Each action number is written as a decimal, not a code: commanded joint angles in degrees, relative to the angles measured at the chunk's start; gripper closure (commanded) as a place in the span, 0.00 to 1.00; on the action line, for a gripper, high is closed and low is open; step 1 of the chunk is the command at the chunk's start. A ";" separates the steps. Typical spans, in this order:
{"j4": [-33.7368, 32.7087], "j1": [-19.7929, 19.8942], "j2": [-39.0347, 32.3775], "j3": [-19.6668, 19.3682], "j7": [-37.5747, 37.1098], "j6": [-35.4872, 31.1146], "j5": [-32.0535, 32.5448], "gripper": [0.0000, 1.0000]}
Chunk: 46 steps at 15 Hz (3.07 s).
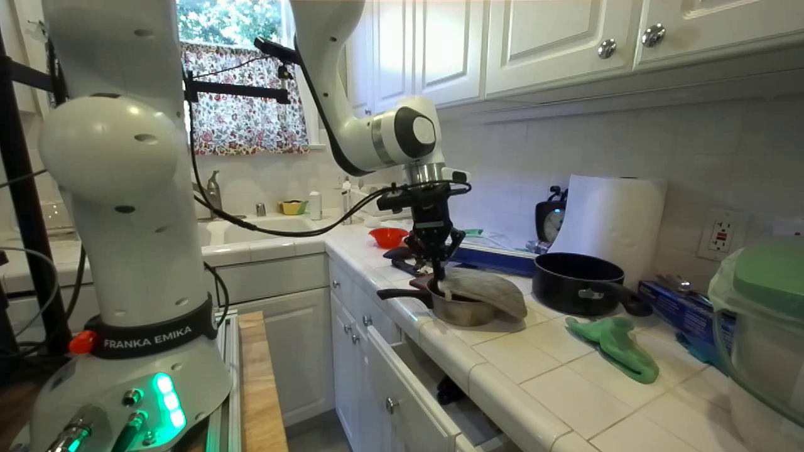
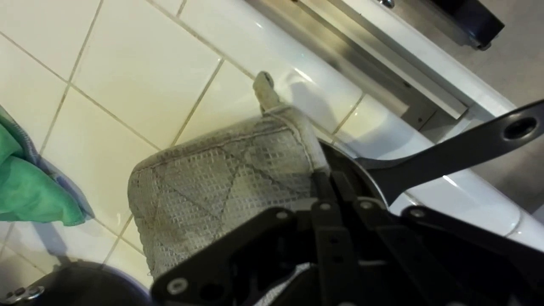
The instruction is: Put the towel on top of the pot
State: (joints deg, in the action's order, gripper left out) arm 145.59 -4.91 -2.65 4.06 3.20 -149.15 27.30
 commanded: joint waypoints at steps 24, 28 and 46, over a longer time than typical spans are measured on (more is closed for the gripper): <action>-1.25 1.13 1.28 1.48 10.86 0.67 -20.26 0.00; -0.82 0.80 3.80 0.51 8.09 -2.54 -22.45 0.00; -1.95 1.09 7.68 -0.83 -1.79 -1.93 -29.96 0.00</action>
State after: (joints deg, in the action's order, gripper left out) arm 143.71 -3.83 4.99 3.20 1.46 -151.24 -2.68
